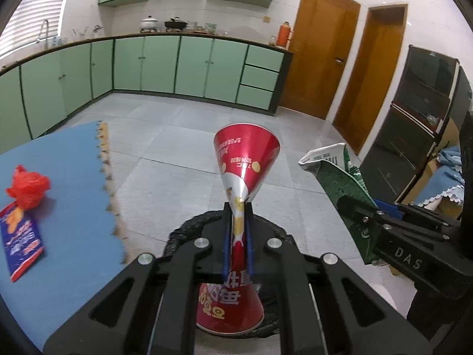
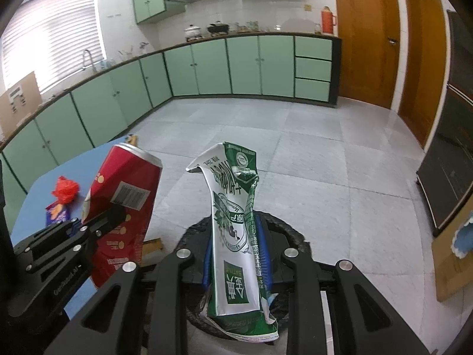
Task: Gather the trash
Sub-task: 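Open both tools to drop the can and carton into the bin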
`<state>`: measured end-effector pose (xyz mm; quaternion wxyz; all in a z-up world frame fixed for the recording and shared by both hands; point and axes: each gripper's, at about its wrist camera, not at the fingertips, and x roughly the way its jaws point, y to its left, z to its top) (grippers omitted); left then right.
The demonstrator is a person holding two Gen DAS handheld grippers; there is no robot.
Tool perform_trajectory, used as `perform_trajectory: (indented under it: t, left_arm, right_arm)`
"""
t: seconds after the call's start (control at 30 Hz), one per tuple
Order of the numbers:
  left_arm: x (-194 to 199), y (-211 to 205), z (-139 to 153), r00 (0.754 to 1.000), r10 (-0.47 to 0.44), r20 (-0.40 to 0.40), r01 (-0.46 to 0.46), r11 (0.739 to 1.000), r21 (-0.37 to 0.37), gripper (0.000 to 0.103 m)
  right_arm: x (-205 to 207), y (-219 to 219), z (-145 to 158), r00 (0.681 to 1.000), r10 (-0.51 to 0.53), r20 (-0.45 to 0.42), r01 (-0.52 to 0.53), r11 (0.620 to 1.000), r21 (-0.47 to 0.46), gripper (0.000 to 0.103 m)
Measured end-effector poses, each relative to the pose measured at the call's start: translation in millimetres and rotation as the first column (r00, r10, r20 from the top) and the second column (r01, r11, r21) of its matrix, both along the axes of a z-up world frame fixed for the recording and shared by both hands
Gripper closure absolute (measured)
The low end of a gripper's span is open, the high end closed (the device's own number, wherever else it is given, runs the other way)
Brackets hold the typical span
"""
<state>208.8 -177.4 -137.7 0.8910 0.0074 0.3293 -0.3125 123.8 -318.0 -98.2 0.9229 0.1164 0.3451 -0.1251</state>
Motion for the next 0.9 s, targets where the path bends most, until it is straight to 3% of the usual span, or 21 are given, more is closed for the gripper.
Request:
perform_trajectory:
  t: [0.4, 0.43, 0.5, 0.53, 0.57, 0.73, 0.9]
  left_arm:
    - [25.8, -34.5, -32.6, 0.994, -0.052, -0.094, 0.056, 0.998, 0.031, 0.095]
    - [27.8, -35.5, -34.6, 0.992, -0.056, -0.109, 0.059, 0.998, 0.028, 0.092]
    - [32.1, -36.3, -37.3, 0.989, -0.055, -0.14, 0.056, 0.998, 0.009, 0.076]
    - [33.0, -34.8, -37.2, 0.988, -0.053, -0.146, 0.054, 0.999, -0.002, 0.062]
    - [33.5, -34.1, -37.1, 0.987, -0.055, -0.152, 0.054, 0.998, -0.013, 0.057]
    - [35.2, -29.3, -35.6, 0.986, -0.052, -0.159, 0.049, 0.999, -0.023, 0.053]
    - [34.4, -16.4, -23.4, 0.993, -0.018, -0.117, 0.016, 1.0, -0.018, 0.048]
  right_arm:
    - [9.8, -38.3, -37.5, 0.997, -0.044, -0.07, 0.047, 0.998, 0.043, 0.074]
    - [10.1, -37.1, -39.6, 0.996, -0.044, -0.076, 0.048, 0.998, 0.043, 0.074]
    - [12.4, -38.8, -45.0, 0.995, -0.047, -0.092, 0.05, 0.998, 0.039, 0.072]
    - [13.4, -39.7, -46.6, 0.994, -0.048, -0.099, 0.052, 0.998, 0.033, 0.065]
    - [14.2, -39.9, -48.6, 0.993, -0.052, -0.105, 0.055, 0.998, 0.027, 0.06]
    - [16.6, -41.1, -49.6, 0.992, -0.066, -0.105, 0.069, 0.997, 0.027, 0.056]
    - [13.8, -39.5, -42.7, 0.993, -0.078, -0.084, 0.08, 0.997, 0.017, 0.044]
